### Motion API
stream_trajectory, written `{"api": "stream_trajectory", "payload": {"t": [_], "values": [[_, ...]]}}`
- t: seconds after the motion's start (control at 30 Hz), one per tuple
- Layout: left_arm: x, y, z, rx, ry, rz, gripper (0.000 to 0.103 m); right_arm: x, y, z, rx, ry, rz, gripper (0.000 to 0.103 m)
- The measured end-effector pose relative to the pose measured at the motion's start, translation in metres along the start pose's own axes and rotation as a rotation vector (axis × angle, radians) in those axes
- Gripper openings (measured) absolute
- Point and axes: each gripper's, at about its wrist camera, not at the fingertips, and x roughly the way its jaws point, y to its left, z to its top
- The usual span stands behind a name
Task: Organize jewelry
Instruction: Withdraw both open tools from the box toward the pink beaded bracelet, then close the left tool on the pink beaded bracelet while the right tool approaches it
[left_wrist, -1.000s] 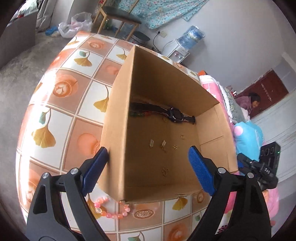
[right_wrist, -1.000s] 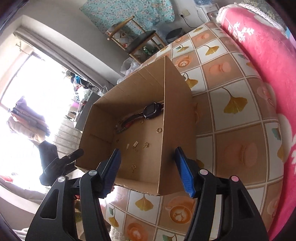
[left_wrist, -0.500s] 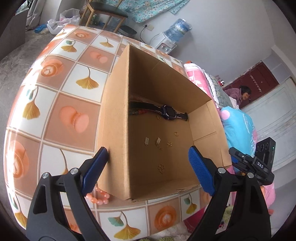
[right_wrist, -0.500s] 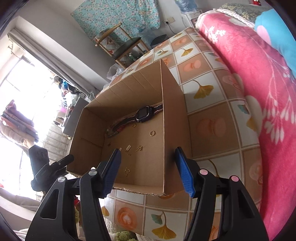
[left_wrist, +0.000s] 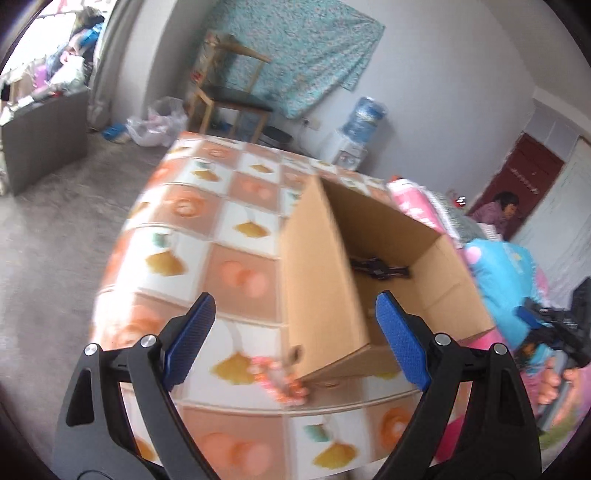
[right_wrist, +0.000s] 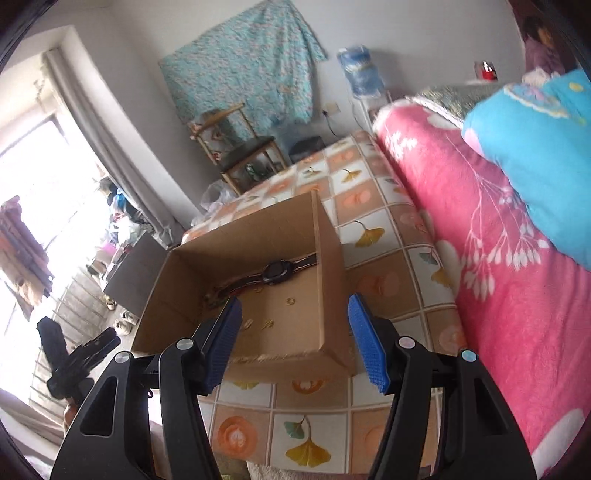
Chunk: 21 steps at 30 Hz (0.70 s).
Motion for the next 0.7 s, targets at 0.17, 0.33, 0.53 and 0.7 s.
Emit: {"api": "stream_trajectory", "payload": {"t": [0.17,0.33,0.53,0.7], "values": [[0.024,0.015,-0.037,0.066,0.115,0.106,0.057,0.051,0.042,-0.05,-0.032,0.181,0.147,0.059],[0.047,0.005,-0.057,0.166,0.169,0.106,0.045,0.128,0.105,-0.095,-0.17,0.35,0.194,0.049],[0.064,0.004,-0.045,0.204,0.18,0.074,0.038,0.179,0.132,-0.11,-0.189,0.391,0.194,0.031],[0.086,0.006,-0.046,0.245,0.247,0.058,0.022,0.192,0.133,-0.115,-0.172,0.371,0.179,0.027]]}}
